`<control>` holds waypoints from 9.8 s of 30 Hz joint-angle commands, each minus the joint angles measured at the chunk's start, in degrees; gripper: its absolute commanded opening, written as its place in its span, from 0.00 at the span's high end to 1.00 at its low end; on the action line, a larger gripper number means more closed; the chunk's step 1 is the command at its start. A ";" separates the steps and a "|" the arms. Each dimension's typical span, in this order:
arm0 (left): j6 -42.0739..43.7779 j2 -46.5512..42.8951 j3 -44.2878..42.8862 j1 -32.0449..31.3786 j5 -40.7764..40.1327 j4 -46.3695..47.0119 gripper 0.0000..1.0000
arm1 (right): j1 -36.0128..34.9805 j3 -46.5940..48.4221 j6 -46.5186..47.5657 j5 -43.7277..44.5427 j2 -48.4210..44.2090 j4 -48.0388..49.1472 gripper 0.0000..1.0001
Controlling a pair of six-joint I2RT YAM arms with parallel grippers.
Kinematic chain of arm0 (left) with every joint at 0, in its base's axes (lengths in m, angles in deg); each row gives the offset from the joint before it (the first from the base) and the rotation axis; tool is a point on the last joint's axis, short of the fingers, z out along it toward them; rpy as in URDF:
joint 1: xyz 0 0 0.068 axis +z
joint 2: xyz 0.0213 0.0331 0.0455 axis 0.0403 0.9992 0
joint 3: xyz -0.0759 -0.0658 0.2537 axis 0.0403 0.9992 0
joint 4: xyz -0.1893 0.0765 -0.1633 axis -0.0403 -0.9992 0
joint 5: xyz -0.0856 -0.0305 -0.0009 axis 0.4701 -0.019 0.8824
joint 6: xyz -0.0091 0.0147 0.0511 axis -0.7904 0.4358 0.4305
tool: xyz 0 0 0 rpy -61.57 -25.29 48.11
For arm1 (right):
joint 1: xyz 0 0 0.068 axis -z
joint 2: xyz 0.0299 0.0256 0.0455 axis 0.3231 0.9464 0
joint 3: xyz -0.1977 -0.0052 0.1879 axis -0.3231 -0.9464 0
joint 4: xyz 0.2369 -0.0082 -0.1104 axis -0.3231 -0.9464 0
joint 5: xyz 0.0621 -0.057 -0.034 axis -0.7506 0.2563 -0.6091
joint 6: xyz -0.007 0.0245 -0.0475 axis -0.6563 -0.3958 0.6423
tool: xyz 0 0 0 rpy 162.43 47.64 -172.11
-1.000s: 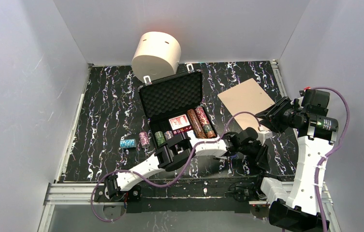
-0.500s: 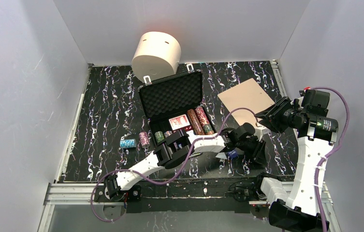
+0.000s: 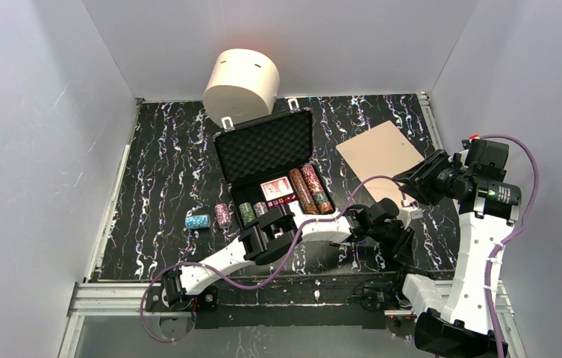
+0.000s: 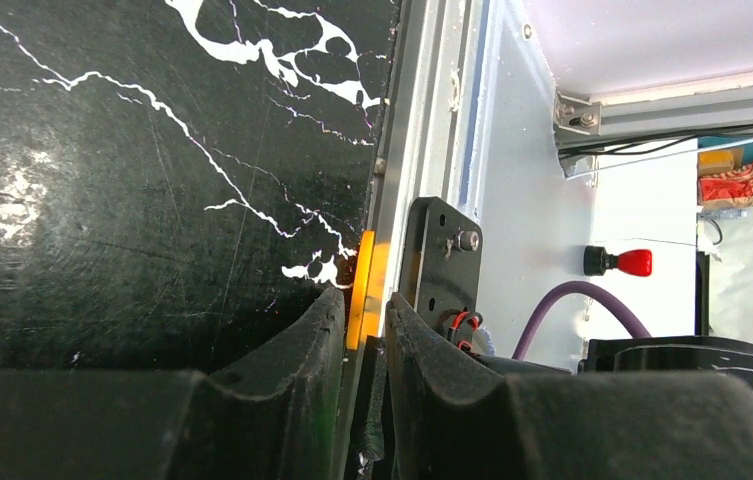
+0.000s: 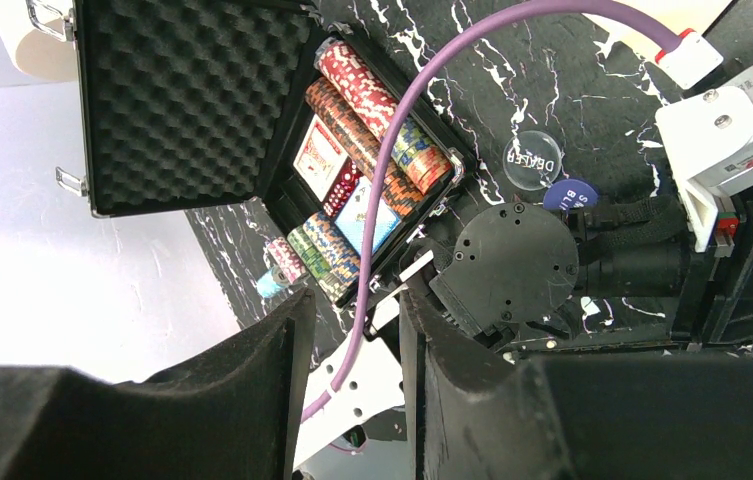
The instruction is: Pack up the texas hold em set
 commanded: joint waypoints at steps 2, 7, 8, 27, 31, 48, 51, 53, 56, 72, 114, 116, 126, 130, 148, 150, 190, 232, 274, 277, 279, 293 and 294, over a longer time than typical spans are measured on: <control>2.07 0.60 0.60 -0.58 -1.59 -4.10 0.76 | -0.20 -0.55 0.03 -0.69 -0.88 1.42 0.55; 2.73 1.24 -0.39 -0.92 -1.56 -5.02 0.76 | -0.20 -0.74 -0.01 -0.58 -1.04 1.51 0.55; 2.99 1.27 -0.39 -1.08 -1.53 -5.12 0.76 | -0.20 -0.84 -0.01 -0.53 -1.08 1.43 0.55; 2.31 2.94 -2.80 -2.26 -2.07 -4.39 0.75 | -0.20 -0.05 0.07 -1.13 -1.44 1.16 0.55; 3.90 2.36 -2.14 -2.33 -4.05 -5.58 0.70 | -0.20 -0.20 0.12 -1.19 -1.56 1.05 0.54; 10.63 0.90 -0.16 -3.47 -9.91 -10.01 0.82 | -0.20 -0.84 0.26 -1.05 -1.98 0.98 0.54; 11.79 0.65 0.34 -3.82 -9.73 -10.41 0.82 | -0.20 -0.83 0.25 -1.06 -1.98 0.98 0.54; 12.24 0.47 0.78 -4.00 -9.50 -10.49 0.83 | -0.20 -0.86 0.18 -0.96 -2.05 0.98 0.54; 12.65 0.31 1.01 -4.10 -9.29 -10.59 0.86 | -0.20 -1.00 0.08 -0.96 -2.14 1.07 0.54; 11.58 -4.05 1.88 -2.64 -8.80 -6.05 1.00 | -0.20 -0.39 -0.78 0.46 -2.16 1.31 0.54; 2.41 -47.30 39.14 16.02 -23.81 -13.84 1.00 | -0.20 -1.45 -13.14 -11.31 -1.59 10.24 0.48; 2.11 -52.11 42.55 17.14 -25.33 -16.13 1.00 | -0.20 -2.04 -12.03 -11.34 -1.68 9.89 0.47; 2.03 -69.30 51.73 27.00 -34.24 -25.23 1.00 | -0.20 -12.55 -10.24 -13.53 -3.54 14.97 0.46; 0.66 -70.93 51.99 29.77 -42.46 -27.19 1.00 | -0.20 -14.61 -11.22 -11.68 -5.23 15.72 0.46; -13.67 -66.54 56.82 30.96 -59.80 -17.41 1.00 | -3.26 -10.85 -7.37 -12.64 2.18 17.24 0.43; -14.98 -65.48 56.99 30.98 -61.10 -17.11 1.00 | -3.73 -9.97 -7.40 -12.29 2.59 18.30 0.43; -17.14 -65.04 58.23 30.96 -66.52 -24.70 0.58 | -4.99 -3.83 -3.82 -7.11 5.63 11.58 0.44; 6.51 -92.47 60.18 30.97 -59.40 -22.39 0.02 | -56.58 -30.24 -44.60 37.79 20.43 16.82 0.09; 7.56 -94.06 62.27 30.97 -58.00 -22.84 0.02 | -55.17 -23.71 -34.06 40.31 36.11 18.67 0.39; 7.86 -94.07 62.01 30.98 -58.24 -22.65 0.02 | -55.30 -21.19 -32.36 41.36 35.13 16.70 0.41; 8.06 -93.98 61.75 31.02 -58.47 -22.62 0.02 | -55.49 -19.84 -31.39 41.49 33.93 15.36 0.42; 9.84 -94.30 59.93 30.99 -62.07 -23.07 0.02 | -57.13 -14.68 -24.90 38.21 21.81 14.60 0.46; 10.48 -94.47 59.53 31.04 -62.08 -22.99 0.02 | -57.15 -13.10 -23.69 37.67 23.04 14.94 0.46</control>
